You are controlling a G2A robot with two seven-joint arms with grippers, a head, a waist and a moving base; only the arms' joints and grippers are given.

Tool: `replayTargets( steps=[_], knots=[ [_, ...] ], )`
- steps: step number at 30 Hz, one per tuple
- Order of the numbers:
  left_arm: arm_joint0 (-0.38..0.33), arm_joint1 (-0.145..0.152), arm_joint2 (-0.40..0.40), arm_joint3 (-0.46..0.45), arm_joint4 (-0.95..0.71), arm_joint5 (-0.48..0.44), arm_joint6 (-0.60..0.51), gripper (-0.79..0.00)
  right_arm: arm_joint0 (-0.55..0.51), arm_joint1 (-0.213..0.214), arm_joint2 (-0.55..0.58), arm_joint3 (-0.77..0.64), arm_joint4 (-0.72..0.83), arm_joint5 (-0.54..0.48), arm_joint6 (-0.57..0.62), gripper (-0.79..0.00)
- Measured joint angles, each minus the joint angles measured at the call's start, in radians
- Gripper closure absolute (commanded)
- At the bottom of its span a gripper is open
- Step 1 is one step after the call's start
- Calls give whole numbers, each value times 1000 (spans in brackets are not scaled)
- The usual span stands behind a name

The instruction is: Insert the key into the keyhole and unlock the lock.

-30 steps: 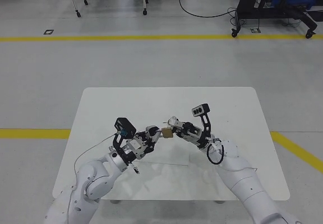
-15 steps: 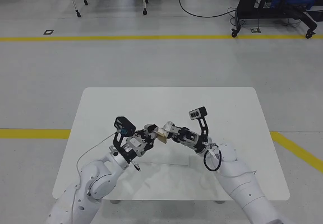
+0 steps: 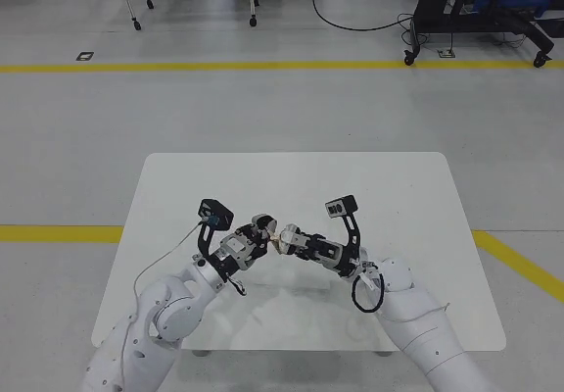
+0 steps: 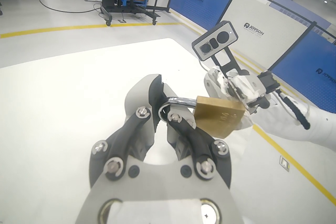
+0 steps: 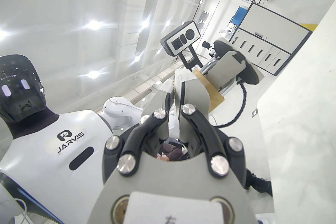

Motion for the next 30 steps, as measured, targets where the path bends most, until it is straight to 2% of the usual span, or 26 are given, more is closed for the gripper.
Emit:
replayTargets(
  steps=[6, 15, 18, 22, 25, 30],
  knots=[
    [-27, 5, -40, 38, -179, -90, -127, 0, -8, 10, 19, -5, -1, -38, -38, 0],
    [-104, 22, -102, 177, -544, -238, -423, 0, -43, 41, 80, -52, 14, -60, -60, 0],
    [-150, 28, -101, 242, -679, -279, -561, 0, -57, 54, 97, -75, -57, -106, -106, 0],
    [-232, 29, -80, 342, -841, -283, -739, 0, -74, 71, 100, -95, -202, -213, -213, 0],
    [-291, 25, -53, 411, -910, -286, -826, 0, -72, 84, 103, -89, -321, -288, -291, 0],
    [-365, 15, 7, 484, -903, -324, -906, 0, -85, 90, 148, -125, -408, -300, -300, 0]
  ],
)
